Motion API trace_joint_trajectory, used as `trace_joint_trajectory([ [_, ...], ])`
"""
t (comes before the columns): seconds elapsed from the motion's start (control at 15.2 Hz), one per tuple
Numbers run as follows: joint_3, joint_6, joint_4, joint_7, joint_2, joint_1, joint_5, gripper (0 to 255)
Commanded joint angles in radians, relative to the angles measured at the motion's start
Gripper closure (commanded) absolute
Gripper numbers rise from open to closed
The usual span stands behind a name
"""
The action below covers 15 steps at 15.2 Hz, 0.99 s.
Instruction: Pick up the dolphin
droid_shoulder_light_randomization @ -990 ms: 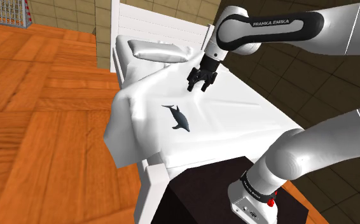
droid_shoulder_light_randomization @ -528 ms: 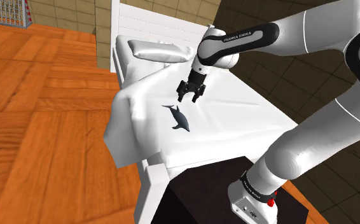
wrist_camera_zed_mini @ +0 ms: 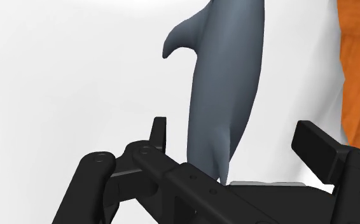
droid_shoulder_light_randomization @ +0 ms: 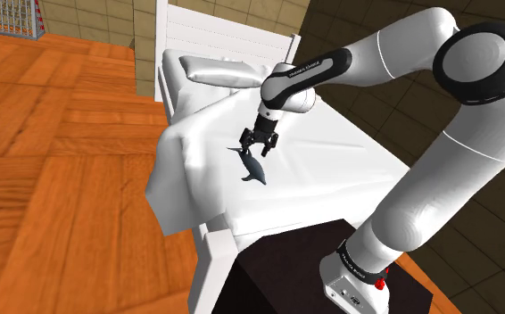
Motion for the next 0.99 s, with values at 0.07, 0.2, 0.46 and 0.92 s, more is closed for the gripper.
trace_joint_trajectory([
  [0.07,0.003,0.042,-0.003,-0.005,0.039,0.003,0.008,0],
  [0.2,0.004,0.075,-0.010,-0.013,0.066,0.003,0.015,0],
  [0.46,0.005,0.078,-0.010,-0.013,0.068,0.004,0.015,255],
  [0.92,0.004,0.077,-0.010,-0.014,0.068,0.003,0.015,255],
])
